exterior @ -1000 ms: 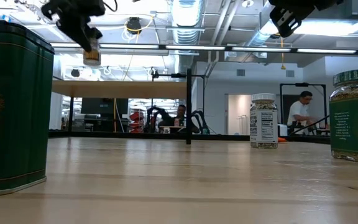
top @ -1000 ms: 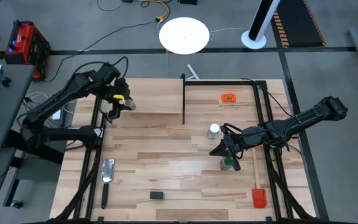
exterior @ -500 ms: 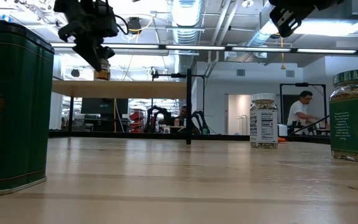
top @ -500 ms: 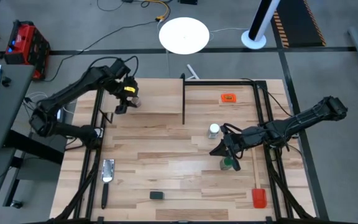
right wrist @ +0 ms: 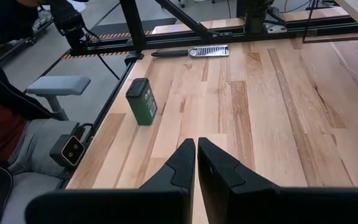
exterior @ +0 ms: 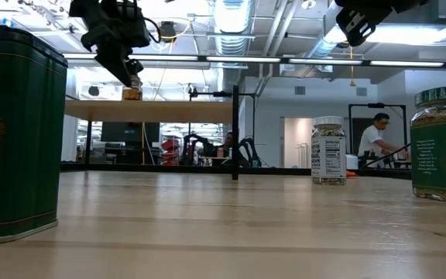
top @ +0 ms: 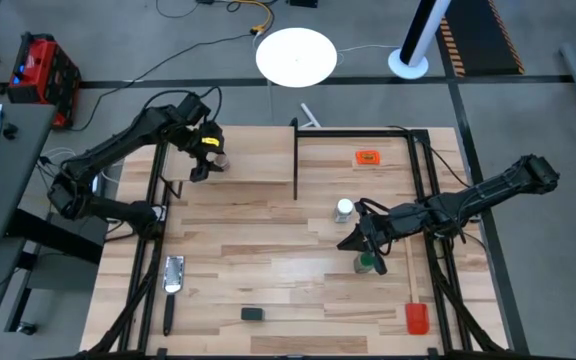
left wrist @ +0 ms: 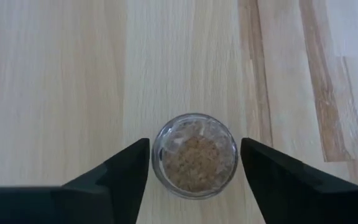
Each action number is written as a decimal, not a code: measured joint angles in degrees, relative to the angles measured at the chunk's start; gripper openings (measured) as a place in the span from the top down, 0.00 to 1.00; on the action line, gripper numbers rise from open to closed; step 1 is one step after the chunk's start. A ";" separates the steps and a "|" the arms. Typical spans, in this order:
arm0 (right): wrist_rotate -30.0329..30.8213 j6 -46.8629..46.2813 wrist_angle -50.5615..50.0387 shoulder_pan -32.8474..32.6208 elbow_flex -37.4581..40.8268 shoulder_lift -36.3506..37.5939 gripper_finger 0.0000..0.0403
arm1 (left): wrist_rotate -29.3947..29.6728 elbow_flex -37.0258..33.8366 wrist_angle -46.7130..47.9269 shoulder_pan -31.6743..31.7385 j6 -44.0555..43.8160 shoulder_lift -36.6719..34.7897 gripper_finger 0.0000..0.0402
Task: Shelf spices
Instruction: Put the brown seasoning bottle on the shelf, then put the black seasoning can on the shelf
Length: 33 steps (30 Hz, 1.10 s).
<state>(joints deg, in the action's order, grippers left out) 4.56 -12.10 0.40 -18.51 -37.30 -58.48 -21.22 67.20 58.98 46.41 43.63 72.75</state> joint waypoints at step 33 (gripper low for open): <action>0.02 0.09 0.03 0.84 -0.01 0.00 0.94 | -27.06 0.02 -1.94 -8.76 -18.83 -18.46 0.42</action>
<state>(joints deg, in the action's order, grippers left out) 4.58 -12.01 0.43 -17.67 -37.31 -58.48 -48.28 67.22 57.04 37.66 24.80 54.29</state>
